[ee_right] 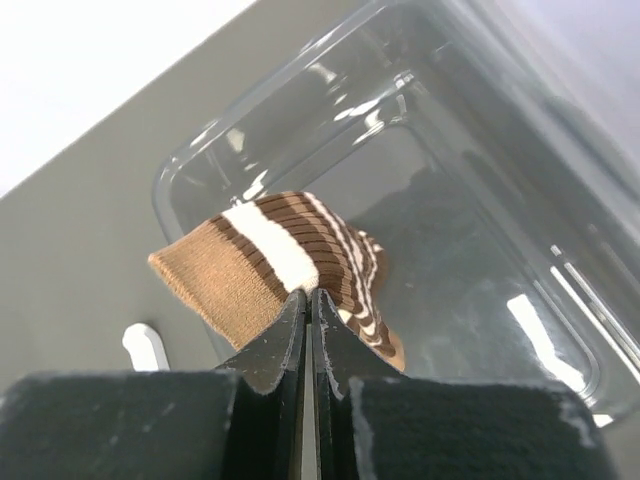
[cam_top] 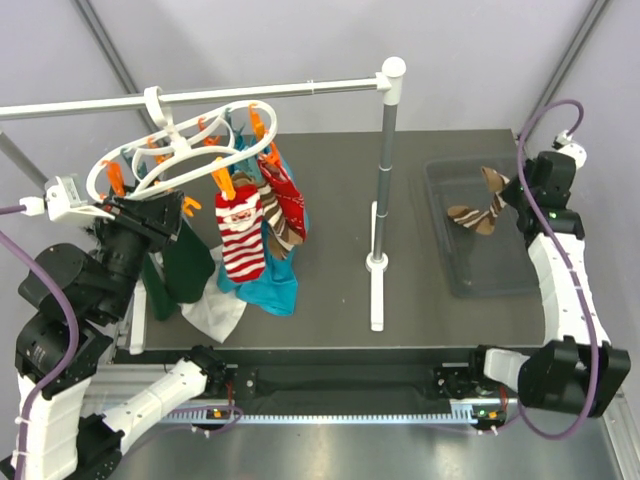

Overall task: Clip the socks to the hanger
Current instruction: Pick up the sock from the bin.

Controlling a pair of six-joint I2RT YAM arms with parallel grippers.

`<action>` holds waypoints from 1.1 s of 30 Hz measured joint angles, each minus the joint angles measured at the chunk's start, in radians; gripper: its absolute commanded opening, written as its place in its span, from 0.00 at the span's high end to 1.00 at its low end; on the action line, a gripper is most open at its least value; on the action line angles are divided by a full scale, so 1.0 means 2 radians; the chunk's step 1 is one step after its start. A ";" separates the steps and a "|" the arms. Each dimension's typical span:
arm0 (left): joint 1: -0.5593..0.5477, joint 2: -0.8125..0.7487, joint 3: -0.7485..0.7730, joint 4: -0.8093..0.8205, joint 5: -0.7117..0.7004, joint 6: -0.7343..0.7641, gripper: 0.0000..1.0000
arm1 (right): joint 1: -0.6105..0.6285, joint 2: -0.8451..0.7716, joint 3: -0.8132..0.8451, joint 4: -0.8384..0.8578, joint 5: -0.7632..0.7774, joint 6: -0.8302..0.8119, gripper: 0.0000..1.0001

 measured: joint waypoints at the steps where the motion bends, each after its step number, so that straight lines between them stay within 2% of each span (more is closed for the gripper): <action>1: 0.000 0.000 0.000 0.000 0.000 0.000 1.00 | 0.000 -0.011 0.000 -0.006 0.007 0.000 1.00; 8: 0.000 -0.006 0.000 0.001 0.000 0.001 1.00 | 0.000 -0.050 0.042 -0.061 0.048 -0.008 1.00; 14: 0.000 -0.008 0.000 0.001 0.000 0.001 1.00 | 0.000 -0.071 0.056 -0.073 0.066 -0.015 1.00; 18: 0.000 -0.009 -0.003 0.002 0.001 0.000 1.00 | 0.000 -0.054 0.019 -0.047 0.054 -0.010 1.00; 22: 0.000 -0.009 -0.005 0.003 0.005 0.000 1.00 | 0.000 0.014 -0.047 0.005 0.018 0.005 0.99; 25: 0.000 -0.009 -0.005 0.003 0.008 -0.001 1.00 | 0.000 0.095 -0.082 0.049 -0.019 0.015 0.90; 26: 0.000 -0.009 -0.005 0.003 0.009 -0.001 1.00 | 0.000 0.121 -0.086 0.056 -0.035 0.017 0.85; 27: 0.000 -0.009 -0.005 0.003 0.009 -0.001 1.00 | 0.000 0.139 -0.087 0.060 -0.045 0.018 0.76; 28: 0.000 -0.009 -0.005 0.003 0.009 -0.001 1.00 | 0.000 0.158 -0.088 0.066 -0.056 0.021 0.73; 33: 0.000 -0.009 -0.004 0.002 0.009 -0.001 1.00 | 0.000 0.182 -0.072 0.061 -0.076 0.008 0.60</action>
